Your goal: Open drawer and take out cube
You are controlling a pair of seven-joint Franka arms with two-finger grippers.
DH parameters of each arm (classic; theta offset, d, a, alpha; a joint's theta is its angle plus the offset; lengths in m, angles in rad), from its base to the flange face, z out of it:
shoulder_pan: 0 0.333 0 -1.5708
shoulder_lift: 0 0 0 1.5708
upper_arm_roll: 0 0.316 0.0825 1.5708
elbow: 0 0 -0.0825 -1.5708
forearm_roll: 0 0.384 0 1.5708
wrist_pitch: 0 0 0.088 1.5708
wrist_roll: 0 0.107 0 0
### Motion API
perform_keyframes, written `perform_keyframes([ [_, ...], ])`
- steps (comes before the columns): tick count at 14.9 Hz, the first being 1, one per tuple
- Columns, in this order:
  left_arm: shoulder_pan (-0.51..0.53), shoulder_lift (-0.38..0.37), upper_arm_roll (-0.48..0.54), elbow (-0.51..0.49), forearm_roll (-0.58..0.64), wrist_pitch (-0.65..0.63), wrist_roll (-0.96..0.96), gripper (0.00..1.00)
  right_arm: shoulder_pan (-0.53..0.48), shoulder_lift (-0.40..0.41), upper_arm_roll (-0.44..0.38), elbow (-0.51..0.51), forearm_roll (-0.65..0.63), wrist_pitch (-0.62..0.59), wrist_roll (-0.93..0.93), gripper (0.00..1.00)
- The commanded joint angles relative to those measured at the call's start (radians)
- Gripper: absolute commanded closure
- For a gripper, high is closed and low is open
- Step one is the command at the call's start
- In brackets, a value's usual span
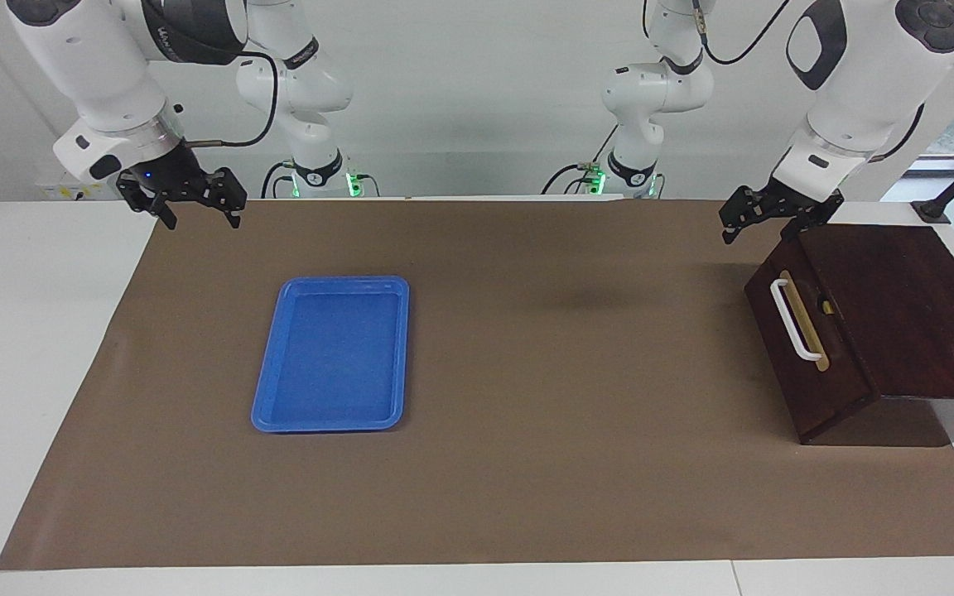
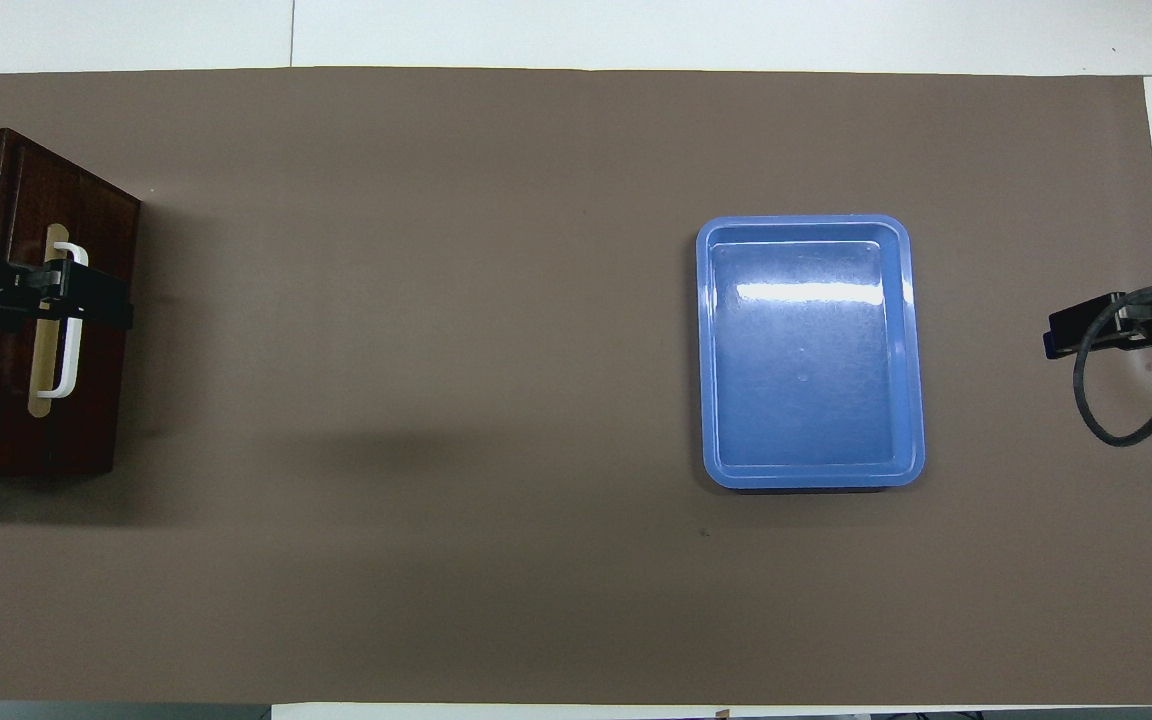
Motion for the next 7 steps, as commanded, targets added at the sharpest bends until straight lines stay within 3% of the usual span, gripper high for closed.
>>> perform_keyframes([
  [1, -0.009, -0.008, 0.004, -0.001, 0.020, -0.004, -0.012, 0.00, -0.010, -0.016, 0.011, -0.013, -0.018, -0.005, 0.014, 0.00],
  [5, -0.008, -0.009, 0.005, -0.010, 0.021, 0.001, -0.010, 0.00, -0.010, -0.016, 0.011, -0.013, -0.018, -0.005, 0.014, 0.00],
  [7, -0.022, -0.036, 0.002, -0.071, 0.104, 0.039, 0.000, 0.00, -0.010, -0.016, 0.011, -0.013, -0.018, -0.005, 0.014, 0.00],
])
